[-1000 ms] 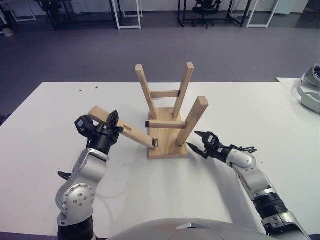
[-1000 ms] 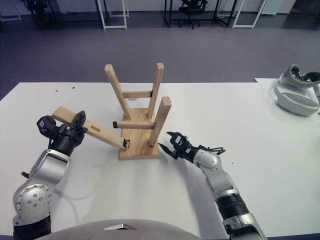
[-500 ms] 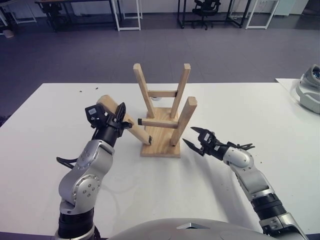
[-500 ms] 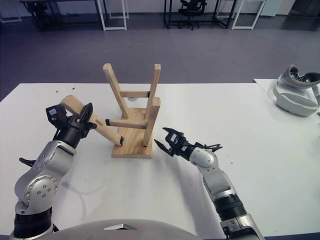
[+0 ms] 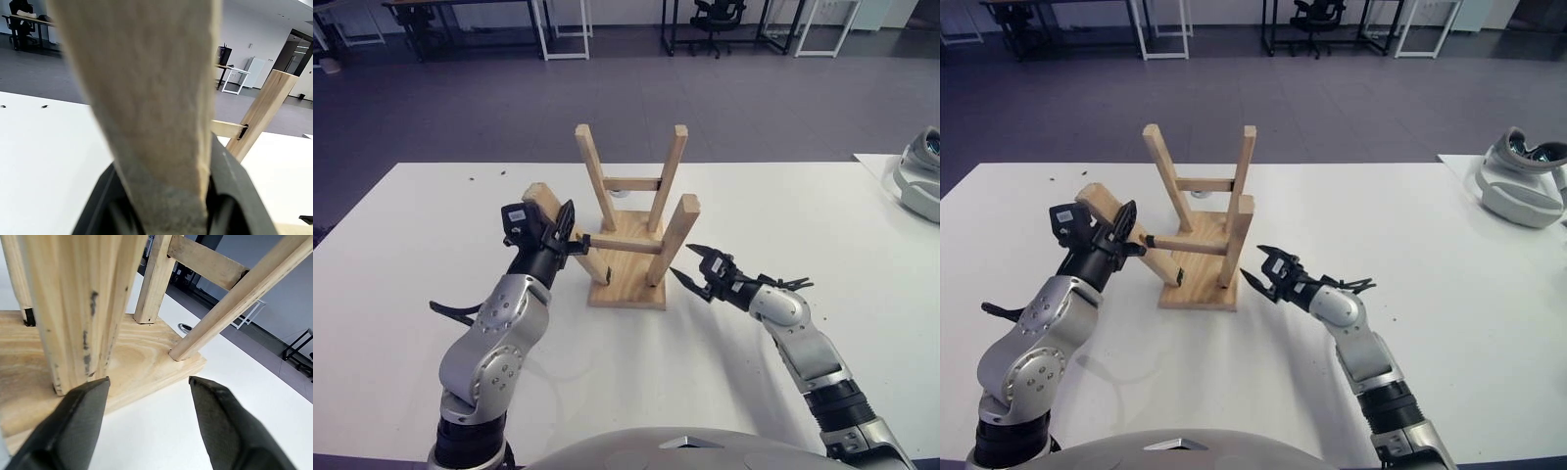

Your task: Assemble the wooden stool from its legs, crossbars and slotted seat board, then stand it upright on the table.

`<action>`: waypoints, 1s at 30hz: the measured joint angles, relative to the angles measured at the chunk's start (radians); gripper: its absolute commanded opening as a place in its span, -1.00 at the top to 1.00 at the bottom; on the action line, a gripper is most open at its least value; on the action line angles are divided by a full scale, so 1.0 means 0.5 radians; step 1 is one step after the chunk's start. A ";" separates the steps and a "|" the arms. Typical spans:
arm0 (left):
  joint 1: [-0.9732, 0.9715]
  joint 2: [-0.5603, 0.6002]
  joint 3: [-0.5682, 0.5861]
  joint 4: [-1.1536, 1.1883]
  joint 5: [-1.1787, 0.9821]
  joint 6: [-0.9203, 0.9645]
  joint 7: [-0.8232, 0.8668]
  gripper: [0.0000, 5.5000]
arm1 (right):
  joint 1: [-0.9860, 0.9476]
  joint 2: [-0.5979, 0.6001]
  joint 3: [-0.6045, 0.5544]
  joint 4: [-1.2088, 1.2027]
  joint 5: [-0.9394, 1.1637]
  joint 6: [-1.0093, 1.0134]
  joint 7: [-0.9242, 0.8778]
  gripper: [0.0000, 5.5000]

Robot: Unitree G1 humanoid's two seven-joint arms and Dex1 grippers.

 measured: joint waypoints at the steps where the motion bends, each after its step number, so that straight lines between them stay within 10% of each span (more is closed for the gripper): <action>1: -0.006 0.000 -0.006 0.005 0.003 0.000 -0.006 0.63 | 0.000 0.007 0.003 -0.001 0.000 0.002 0.000 -0.10; 12: -0.128 0.022 -0.144 0.094 0.179 0.028 -0.110 0.63 | 0.000 0.023 0.003 -0.003 -0.004 0.004 -0.015 -0.10; 23: -0.119 0.009 -0.164 0.174 0.314 0.125 -0.262 -0.03 | -0.058 0.065 -0.013 -0.017 -0.010 0.041 -0.074 -0.10; 30: -0.032 -0.125 -0.083 0.043 0.137 0.024 -0.534 -0.03 | -0.049 0.145 -0.505 -0.306 0.370 0.267 -0.304 -0.10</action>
